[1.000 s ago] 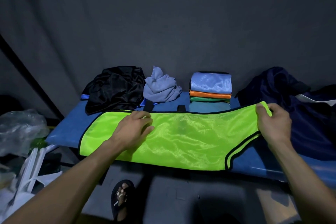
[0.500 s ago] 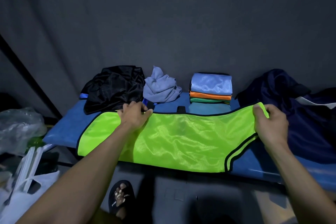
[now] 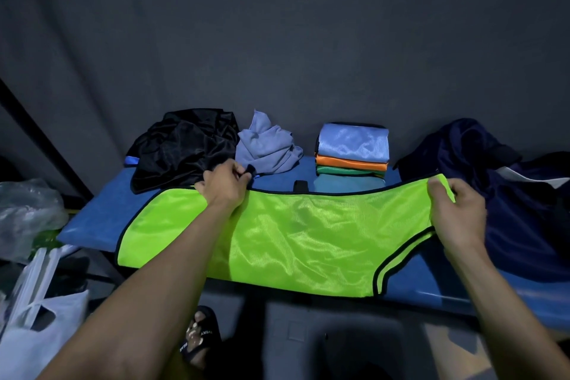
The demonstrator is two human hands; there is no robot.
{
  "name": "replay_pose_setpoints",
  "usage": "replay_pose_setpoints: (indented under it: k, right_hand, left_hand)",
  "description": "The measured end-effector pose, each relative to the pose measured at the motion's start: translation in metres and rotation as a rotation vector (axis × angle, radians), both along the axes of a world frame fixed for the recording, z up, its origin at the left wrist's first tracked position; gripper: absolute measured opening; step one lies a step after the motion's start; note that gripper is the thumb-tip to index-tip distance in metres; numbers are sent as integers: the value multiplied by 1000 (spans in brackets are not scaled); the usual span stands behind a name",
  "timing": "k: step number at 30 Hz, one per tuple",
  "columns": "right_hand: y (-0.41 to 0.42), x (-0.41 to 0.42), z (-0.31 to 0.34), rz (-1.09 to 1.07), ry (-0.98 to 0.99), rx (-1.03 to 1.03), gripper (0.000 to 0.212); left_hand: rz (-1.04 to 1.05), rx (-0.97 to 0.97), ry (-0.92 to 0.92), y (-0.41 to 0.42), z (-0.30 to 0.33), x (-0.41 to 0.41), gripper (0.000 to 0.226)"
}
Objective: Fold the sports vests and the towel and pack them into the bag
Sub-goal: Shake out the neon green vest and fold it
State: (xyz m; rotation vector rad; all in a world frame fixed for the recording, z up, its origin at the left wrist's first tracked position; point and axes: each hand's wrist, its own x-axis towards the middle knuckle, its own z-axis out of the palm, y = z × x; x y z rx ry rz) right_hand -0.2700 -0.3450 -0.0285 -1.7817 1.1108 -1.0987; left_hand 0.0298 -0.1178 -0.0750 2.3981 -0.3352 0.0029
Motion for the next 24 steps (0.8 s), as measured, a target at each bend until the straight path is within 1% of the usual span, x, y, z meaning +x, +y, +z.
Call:
replay_pose_setpoints:
  k: [2,4,6,7,8,9,10,11,12,13,14,15,16,18,21,22,24]
  right_hand:
    - [-3,-3,0,-34,-10,33,33]
    - [-7,-6,0,-68,5,51,31]
    - [-11,-10,-1,-92,20,62,29]
    - [-12,-11,0,-95,24,63,28]
    - [-13,-12,0,-99,27,65,27]
    - [-14,-12,1,-97,27,68,26]
    - [-14,-12,2,-95,25,75,24]
    - [-14,-13,4,-91,18,87,23]
    - [-14,-13,5,-88,1,104,23]
    - [-14,-14,8,-83,-29,129,23]
    - [-13,-15,10,-75,-68,159,23]
    - [-11,-15,14,-60,-112,195,22]
    - [-8,-16,18,-41,-156,233,23]
    - [0,-17,29,12,-235,305,24]
    - [19,-14,49,120,-340,419,14]
    - [28,-11,58,158,-354,448,12]
    - [44,-1,75,252,-354,498,12]
  left_hand:
    - [-11,-17,-77,2,-2,4,11]
    - [-28,79,-120,4,-9,8,9]
    - [-41,174,-190,6,-11,6,20]
    - [-55,189,-277,5,-6,2,22]
    - [-94,178,-387,4,0,-5,20]
    - [-178,142,-483,4,8,-14,17]
    - [-323,96,-533,5,15,-26,18]
    - [-510,71,-531,7,18,-42,23]
    - [-703,113,-486,9,15,-60,33]
    - [-867,242,-427,10,9,-76,46]
    - [-981,412,-382,12,-1,-88,57]
    - [-1044,550,-351,13,-11,-94,64]
    - [-1067,620,-332,12,-19,-95,67]
    - [-1068,623,-315,10,-23,-91,68]
    - [-1089,648,-310,10,-19,-93,70]
    - [-1099,639,-290,10,-19,-95,69]
    - [-1108,518,-290,14,-13,-93,67]
